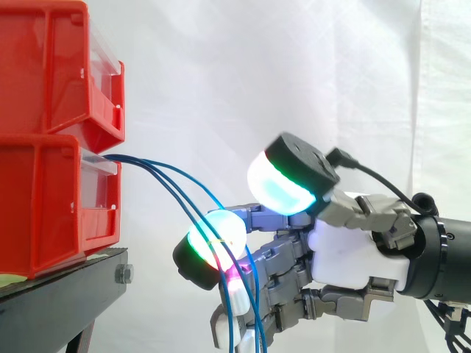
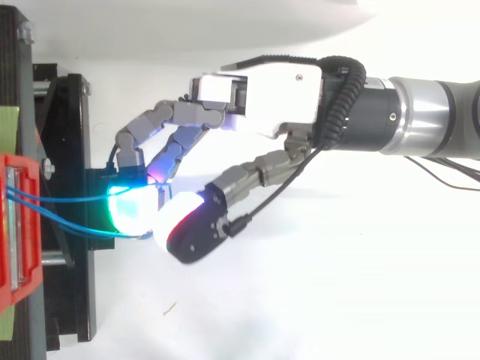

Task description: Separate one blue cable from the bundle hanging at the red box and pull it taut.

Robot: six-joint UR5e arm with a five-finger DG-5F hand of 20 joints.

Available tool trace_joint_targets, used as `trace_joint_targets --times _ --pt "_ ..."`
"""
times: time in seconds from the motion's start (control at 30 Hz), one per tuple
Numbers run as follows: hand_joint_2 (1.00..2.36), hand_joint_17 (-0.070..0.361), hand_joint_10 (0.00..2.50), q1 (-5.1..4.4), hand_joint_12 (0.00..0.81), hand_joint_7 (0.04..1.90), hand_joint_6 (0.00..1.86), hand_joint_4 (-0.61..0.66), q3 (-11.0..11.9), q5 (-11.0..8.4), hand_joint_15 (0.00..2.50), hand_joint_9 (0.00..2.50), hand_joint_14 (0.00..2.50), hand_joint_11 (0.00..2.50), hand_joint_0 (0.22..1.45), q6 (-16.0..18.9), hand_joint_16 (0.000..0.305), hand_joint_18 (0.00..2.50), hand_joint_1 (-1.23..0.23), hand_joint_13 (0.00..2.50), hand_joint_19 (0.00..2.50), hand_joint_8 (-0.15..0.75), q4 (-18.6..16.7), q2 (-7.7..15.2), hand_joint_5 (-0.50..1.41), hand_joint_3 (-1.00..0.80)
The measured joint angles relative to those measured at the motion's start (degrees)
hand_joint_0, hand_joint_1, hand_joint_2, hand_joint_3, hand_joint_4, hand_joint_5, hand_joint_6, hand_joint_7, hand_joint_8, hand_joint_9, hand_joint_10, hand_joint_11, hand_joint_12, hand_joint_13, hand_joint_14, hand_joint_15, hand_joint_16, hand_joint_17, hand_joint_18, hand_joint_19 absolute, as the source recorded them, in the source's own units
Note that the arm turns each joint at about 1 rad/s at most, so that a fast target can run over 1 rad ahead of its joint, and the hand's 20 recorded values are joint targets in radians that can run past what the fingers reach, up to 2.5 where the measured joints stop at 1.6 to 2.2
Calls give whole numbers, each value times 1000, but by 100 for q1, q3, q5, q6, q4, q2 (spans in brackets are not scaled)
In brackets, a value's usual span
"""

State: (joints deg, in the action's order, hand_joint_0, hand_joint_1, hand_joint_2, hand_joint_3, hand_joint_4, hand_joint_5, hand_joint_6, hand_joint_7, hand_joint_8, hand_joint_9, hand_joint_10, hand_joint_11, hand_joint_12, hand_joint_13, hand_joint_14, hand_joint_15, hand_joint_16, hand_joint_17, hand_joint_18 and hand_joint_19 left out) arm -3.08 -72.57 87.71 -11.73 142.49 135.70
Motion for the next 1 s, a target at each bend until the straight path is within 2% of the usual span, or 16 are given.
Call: trace_joint_targets --times 0.1,0.23,0.27,0.33,0.53,0.6,0.97,1.0 --pt "1000 109 20 0 344 1187 729 153 3 -4 490 949 19 608 617 -4 48 850 -362 912 547 280 -1 0 -108 -500" --pt "1004 110 23 0 344 1161 726 148 3 -2 490 934 19 606 620 -5 49 855 -400 918 539 286 -1 0 -136 -458" --pt "1001 113 22 0 352 1126 725 161 3 -1 499 919 19 624 576 -5 50 866 -398 927 536 286 -2 0 -161 -500" --pt "1000 120 24 0 365 1115 713 177 1 0 525 949 21 739 538 -3 53 864 -382 947 506 293 -1 0 -176 -500" --pt "1000 129 23 9 381 1063 717 190 4 1 653 829 22 1024 505 2 57 774 -413 887 476 296 -10 0 -210 -500" --pt "1000 130 21 13 390 1055 715 200 4 1 786 828 25 1162 497 0 58 760 -446 902 494 311 -14 0 -214 -500" --pt "1000 123 1 19 411 1065 700 219 6 1 1152 732 21 1675 491 11 55 741 -553 910 601 348 -36 -1 -217 -500" --pt "1000 122 122 18 410 1065 700 215 6 1 1217 700 19 1672 491 12 54 742 -558 918 629 353 -39 -1 -217 -500"
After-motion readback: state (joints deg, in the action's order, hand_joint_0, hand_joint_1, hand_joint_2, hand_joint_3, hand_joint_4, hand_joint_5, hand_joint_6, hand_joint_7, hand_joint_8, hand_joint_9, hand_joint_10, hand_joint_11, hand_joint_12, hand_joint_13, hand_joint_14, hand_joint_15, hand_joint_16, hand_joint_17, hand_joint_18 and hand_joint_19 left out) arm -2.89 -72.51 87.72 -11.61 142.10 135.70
